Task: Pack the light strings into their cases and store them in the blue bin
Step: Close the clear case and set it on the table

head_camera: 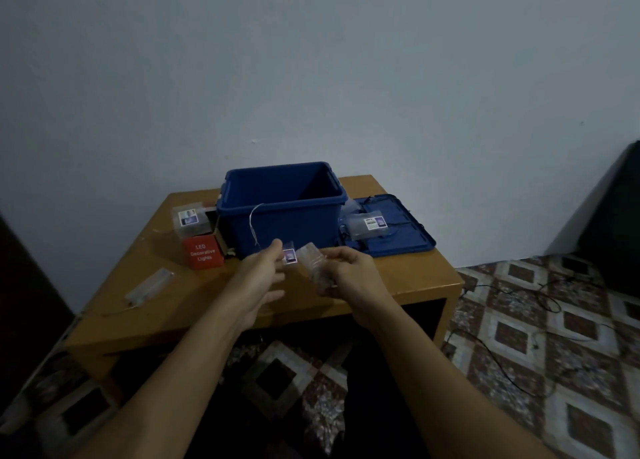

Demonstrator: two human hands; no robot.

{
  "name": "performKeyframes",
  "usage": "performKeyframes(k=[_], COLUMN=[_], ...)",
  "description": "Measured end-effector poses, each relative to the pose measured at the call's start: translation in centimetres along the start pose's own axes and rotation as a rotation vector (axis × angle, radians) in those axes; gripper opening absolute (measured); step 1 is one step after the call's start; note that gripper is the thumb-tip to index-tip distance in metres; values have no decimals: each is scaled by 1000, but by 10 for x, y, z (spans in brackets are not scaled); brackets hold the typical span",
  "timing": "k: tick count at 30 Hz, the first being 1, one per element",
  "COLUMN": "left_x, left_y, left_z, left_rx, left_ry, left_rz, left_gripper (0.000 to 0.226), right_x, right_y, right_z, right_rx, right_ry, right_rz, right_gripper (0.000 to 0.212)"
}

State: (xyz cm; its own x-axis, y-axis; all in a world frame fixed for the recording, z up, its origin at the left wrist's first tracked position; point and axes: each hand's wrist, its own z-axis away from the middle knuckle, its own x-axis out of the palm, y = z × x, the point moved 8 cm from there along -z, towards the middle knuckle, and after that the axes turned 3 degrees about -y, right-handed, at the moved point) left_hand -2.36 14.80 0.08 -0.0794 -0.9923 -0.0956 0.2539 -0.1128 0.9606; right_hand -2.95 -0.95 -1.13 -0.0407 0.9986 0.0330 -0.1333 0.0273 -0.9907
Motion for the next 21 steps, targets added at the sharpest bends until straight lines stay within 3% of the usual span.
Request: performKeyframes(k=[2, 6, 21], left_x=[-4, -20, -41], left_y=[-3, -5, -30], left_z=[-8, -25, -77], left_rx=[9, 68, 48], left_ry=[49, 191, 281], left_rz=[24, 15, -161], left_gripper=[56, 47, 51], right_x=[-4, -6, 18], right_y=[4, 12, 30], right_z=[-11, -32, -76], right_rx=[23, 73, 63], right_ry=[54, 86, 114], right_rz=[-28, -59, -176], right_gripper=[23, 25, 26])
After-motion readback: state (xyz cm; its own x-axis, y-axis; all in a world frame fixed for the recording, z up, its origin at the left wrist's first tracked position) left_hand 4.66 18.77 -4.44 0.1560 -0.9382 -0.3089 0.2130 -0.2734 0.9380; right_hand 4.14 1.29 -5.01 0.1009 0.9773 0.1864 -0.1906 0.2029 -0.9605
